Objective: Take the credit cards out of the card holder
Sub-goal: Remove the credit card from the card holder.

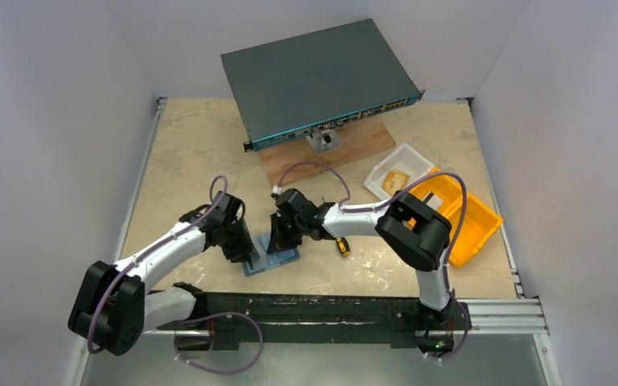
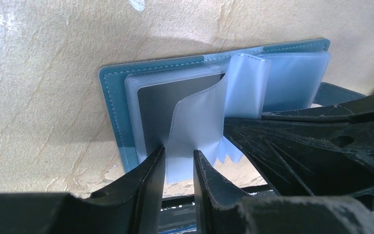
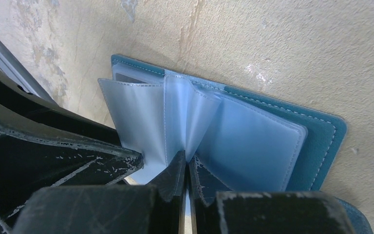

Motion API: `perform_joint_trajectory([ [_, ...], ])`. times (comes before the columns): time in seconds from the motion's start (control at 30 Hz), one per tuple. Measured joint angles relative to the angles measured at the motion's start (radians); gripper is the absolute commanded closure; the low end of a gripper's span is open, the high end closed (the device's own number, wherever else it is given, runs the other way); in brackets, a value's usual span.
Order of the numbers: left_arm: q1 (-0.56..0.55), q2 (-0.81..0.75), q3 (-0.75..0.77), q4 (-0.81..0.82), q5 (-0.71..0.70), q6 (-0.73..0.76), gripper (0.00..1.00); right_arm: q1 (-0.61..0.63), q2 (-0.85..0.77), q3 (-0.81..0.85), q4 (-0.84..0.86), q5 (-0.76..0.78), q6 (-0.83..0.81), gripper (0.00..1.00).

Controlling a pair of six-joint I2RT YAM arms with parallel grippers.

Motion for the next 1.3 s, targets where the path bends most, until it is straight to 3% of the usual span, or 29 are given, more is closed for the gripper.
perform_joint_trajectory([
  [0.33, -0.003, -0.024, 0.006, 0.007, 0.004, 0.001, 0.73, 0.000, 0.000, 0.000, 0.000, 0.000, 0.000, 0.99],
  [0.6, -0.004, -0.024, 0.006, 0.022, 0.007, -0.004, 1.00, 0.000, 0.000, 0.000, 0.000, -0.001, 0.000, 0.93],
  [0.87, -0.006, -0.030, 0.007, -0.002, -0.017, -0.005, 1.00, -0.001, -0.011, 0.003, -0.002, 0.000, 0.001, 0.77],
  [1.3, -0.006, -0.065, 0.027, -0.039, -0.040, -0.004, 1.00, -0.006, -0.095, 0.005, -0.098, 0.037, -0.002, 0.72],
])
